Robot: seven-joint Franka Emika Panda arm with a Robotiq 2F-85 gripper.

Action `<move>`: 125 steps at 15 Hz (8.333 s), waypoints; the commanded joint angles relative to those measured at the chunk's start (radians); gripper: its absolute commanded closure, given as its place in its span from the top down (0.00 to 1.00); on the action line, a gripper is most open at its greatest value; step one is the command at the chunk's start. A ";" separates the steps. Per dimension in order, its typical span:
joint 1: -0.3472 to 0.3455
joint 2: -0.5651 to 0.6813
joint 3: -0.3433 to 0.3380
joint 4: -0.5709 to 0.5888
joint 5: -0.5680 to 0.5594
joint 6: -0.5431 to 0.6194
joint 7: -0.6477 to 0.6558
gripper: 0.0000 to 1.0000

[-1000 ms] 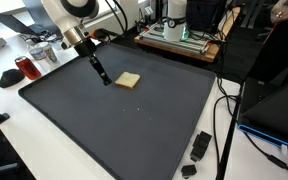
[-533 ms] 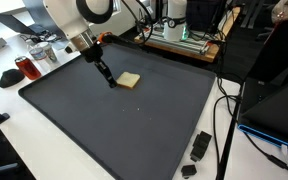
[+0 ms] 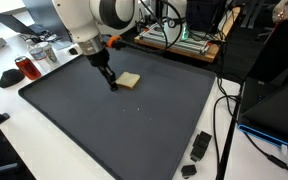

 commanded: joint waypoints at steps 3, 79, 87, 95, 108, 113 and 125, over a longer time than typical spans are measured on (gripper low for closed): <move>0.056 -0.125 -0.029 -0.135 -0.101 0.077 0.112 0.05; 0.094 -0.176 -0.078 -0.428 -0.231 0.373 0.176 0.05; 0.087 -0.232 -0.072 -0.418 -0.224 0.305 0.173 0.05; 0.079 -0.285 -0.064 -0.405 -0.233 0.197 0.176 0.05; 0.197 -0.265 -0.124 -0.339 -0.529 0.230 0.521 0.05; 0.270 -0.244 -0.147 -0.337 -0.761 0.224 0.791 0.05; 0.306 -0.231 -0.083 -0.343 -1.224 0.197 1.236 0.21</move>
